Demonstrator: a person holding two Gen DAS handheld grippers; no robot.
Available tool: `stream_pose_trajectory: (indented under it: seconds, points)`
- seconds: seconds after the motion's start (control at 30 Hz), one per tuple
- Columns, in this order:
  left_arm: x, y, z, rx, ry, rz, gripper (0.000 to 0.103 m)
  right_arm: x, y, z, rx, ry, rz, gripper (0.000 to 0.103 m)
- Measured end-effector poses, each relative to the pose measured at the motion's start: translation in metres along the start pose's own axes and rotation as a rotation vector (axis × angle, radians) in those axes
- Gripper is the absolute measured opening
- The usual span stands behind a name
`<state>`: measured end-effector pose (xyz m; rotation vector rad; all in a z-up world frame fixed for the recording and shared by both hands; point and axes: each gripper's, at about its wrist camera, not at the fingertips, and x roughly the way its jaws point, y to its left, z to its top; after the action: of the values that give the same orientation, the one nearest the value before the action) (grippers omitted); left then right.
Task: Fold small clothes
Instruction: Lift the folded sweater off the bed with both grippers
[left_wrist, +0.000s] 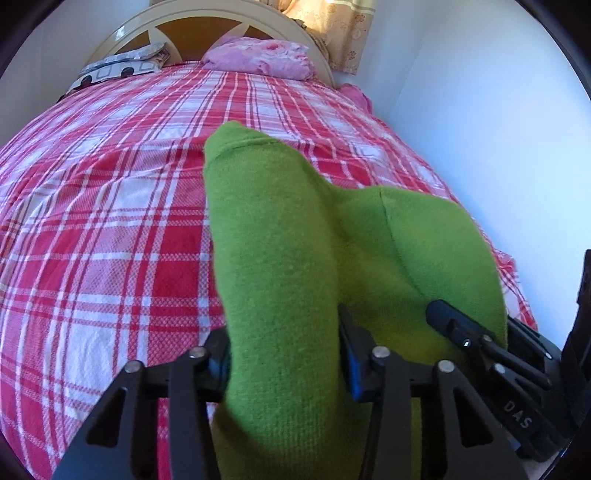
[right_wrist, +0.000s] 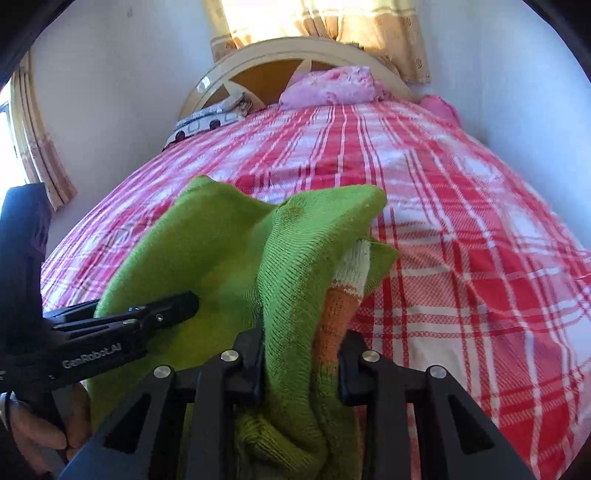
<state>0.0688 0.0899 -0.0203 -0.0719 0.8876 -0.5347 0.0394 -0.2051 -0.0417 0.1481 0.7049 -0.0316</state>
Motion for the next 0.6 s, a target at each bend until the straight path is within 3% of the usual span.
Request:
stream_pose_trajectory:
  seconds: [0.27,0.6]
  points:
    - [-0.045,-0.009,-0.016,0.062,-0.039,0.038,0.044,-0.054,0.034,-0.006,0.006,-0.073,0.020,0.029]
    - [-0.076,0.004,-0.041,0.048,-0.029,0.048,0.043,-0.084,0.058,-0.034,0.107,-0.073,0.075,0.029]
